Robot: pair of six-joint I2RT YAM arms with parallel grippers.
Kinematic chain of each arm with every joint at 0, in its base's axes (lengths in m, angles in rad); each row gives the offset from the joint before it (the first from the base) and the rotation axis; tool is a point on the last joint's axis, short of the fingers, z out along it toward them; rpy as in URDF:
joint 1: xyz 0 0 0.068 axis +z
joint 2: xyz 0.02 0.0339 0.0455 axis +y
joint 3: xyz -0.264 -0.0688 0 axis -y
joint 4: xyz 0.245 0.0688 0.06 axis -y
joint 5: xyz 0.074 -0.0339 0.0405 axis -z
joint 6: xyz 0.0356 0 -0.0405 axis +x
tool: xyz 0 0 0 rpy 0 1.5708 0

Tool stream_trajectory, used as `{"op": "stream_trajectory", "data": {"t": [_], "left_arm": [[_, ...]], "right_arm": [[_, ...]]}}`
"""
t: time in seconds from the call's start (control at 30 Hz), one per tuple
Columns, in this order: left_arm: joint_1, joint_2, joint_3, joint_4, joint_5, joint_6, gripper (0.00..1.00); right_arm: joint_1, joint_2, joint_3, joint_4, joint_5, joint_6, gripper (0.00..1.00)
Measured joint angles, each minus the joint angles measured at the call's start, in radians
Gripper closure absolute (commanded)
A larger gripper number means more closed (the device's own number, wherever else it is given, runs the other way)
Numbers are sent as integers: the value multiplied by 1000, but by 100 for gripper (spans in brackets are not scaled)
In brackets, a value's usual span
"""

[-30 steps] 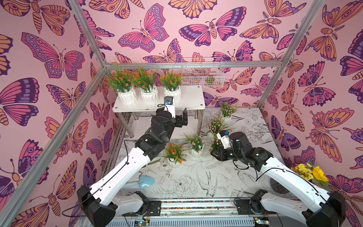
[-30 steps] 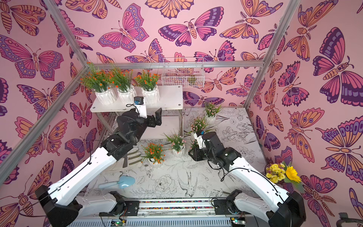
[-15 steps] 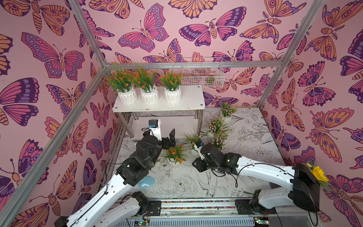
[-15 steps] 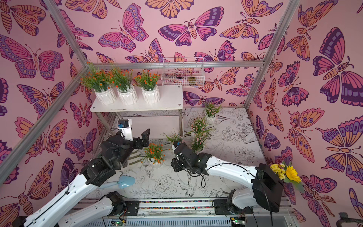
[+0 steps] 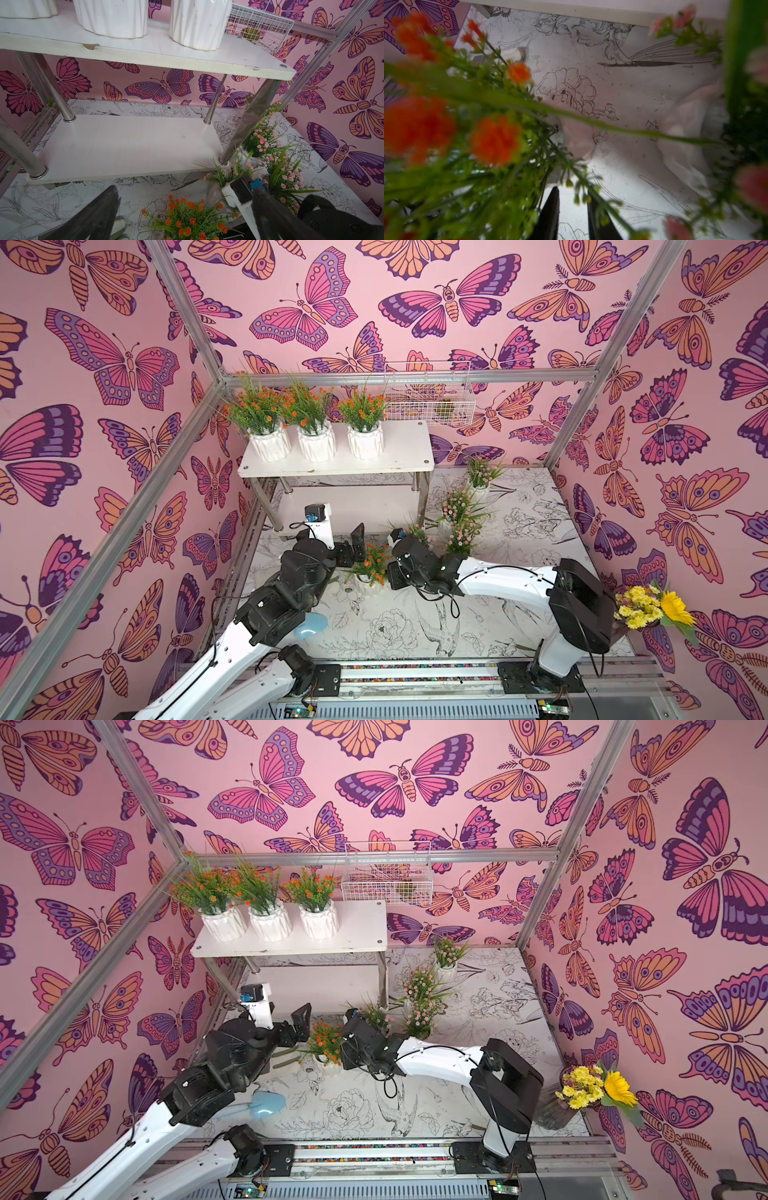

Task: Place the baby's breath potted plants on the rack by color
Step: Pick up the baby's breath potted plant from the center of the board.

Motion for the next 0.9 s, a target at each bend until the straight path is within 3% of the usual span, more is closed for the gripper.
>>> {"op": "stream_trajectory", "data": {"t": [0.37, 0.9], "left_arm": [[0, -16, -1, -29, -18, 0, 0], [0, -12, -2, -29, -29, 0, 0]], "right_arm": [[-3, 109, 126, -24, -7, -13, 80], [-16, 146, 160, -69, 2, -13, 82]]}}
